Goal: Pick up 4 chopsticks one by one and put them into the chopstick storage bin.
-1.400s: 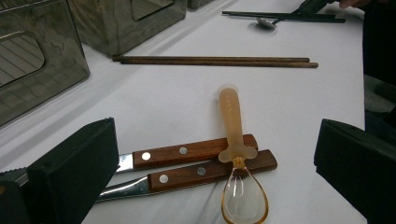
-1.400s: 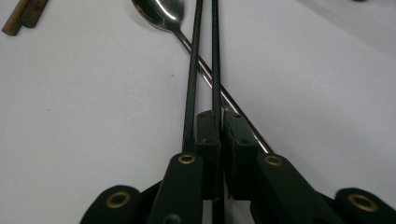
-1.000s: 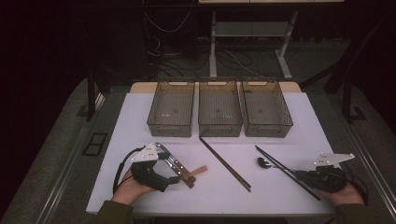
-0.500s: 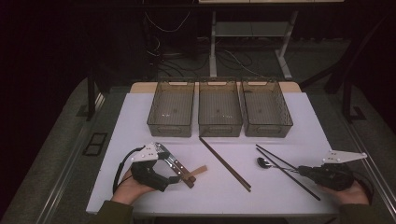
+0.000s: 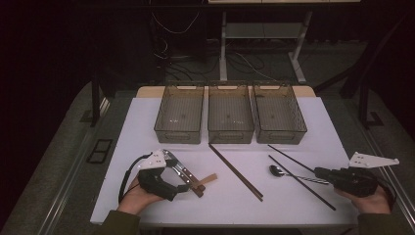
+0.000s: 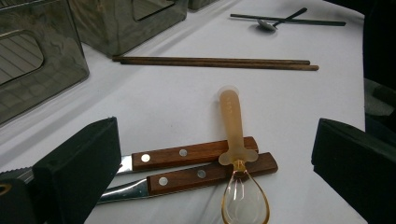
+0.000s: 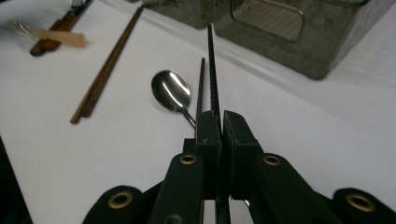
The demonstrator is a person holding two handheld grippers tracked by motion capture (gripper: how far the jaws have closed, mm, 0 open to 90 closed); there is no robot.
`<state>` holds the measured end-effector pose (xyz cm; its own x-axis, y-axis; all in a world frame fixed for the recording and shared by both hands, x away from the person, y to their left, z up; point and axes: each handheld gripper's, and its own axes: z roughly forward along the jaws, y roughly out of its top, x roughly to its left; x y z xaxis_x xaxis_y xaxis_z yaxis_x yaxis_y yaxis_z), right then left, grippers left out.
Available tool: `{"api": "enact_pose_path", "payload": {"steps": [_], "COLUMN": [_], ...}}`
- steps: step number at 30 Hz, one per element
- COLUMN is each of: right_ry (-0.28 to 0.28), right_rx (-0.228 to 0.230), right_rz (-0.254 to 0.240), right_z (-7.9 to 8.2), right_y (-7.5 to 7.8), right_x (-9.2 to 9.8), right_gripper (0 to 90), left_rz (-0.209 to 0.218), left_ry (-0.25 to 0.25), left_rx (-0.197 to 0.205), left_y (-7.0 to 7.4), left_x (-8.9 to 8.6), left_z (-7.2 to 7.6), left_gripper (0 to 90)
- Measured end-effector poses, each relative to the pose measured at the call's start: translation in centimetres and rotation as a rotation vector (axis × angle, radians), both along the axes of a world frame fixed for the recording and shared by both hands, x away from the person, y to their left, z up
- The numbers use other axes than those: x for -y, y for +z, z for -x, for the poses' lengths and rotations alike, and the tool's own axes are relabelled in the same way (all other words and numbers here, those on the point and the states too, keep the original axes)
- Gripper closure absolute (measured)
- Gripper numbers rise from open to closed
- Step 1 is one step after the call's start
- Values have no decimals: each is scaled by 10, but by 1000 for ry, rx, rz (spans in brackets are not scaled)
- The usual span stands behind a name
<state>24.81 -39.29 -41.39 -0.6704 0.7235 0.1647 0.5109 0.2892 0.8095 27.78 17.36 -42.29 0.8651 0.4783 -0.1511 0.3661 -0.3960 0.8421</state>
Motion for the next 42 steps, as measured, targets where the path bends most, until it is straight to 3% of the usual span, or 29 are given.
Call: {"api": "enact_pose_path", "payload": {"steps": [14,42], "right_ry": [36,121], "right_rx": [40,78], "right_rz": [-84,-113], "right_z": [-8,-41], "right_y": [20,48], "right_x": [-17,-78], "right_gripper": [856,857], "left_rz": [3,-1], "left_ry": [24,15], "left_rx": [0,13], "left_y": [-5,-6], "left_x": [0,4], "left_z": [7,7], "left_gripper": [0,0]}}
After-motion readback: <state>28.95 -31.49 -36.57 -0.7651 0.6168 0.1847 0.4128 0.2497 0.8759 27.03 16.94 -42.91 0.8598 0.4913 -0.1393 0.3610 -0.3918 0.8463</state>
